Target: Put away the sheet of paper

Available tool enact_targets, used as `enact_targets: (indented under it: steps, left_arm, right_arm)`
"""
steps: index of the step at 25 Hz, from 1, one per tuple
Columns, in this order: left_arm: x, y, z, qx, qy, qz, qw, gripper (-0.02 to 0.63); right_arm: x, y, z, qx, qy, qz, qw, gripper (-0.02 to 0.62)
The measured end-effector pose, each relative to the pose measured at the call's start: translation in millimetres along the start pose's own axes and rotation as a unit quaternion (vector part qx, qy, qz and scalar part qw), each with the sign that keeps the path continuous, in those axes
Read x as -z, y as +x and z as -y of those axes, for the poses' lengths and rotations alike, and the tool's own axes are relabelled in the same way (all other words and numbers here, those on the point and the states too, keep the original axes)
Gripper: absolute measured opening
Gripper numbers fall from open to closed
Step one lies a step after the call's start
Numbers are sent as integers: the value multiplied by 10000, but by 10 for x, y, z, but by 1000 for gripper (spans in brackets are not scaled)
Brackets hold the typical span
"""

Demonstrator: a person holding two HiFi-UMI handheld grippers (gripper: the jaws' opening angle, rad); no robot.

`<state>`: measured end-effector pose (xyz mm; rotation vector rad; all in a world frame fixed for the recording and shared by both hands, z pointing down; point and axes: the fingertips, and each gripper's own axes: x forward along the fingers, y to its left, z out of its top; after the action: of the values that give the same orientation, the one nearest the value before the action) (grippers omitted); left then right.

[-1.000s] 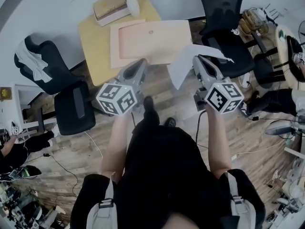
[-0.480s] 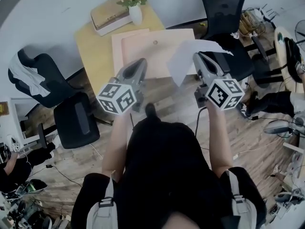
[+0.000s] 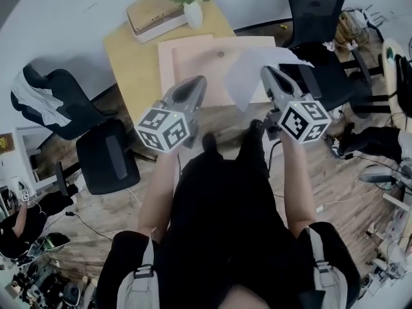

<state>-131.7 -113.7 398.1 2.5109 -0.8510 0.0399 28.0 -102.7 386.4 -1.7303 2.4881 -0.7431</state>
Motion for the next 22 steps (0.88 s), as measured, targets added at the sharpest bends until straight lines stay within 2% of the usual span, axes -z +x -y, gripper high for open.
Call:
enact_targets:
  steps: [9, 16, 22]
  left_arm:
    - [-68, 267, -186, -599, -180, 107, 9980, 11]
    - [-232, 531, -316, -1284, -200, 232, 9912, 11]
    - [-213, 778, -301, -1709, -231, 288, 9846, 11]
  right_arm:
    - [158, 593, 230, -710, -17, -748, 9947, 3]
    - [493, 1047, 560, -1291, 165, -1530, 9796, 3]
    - [820, 1270, 885, -1727, 385, -2077, 9621, 3]
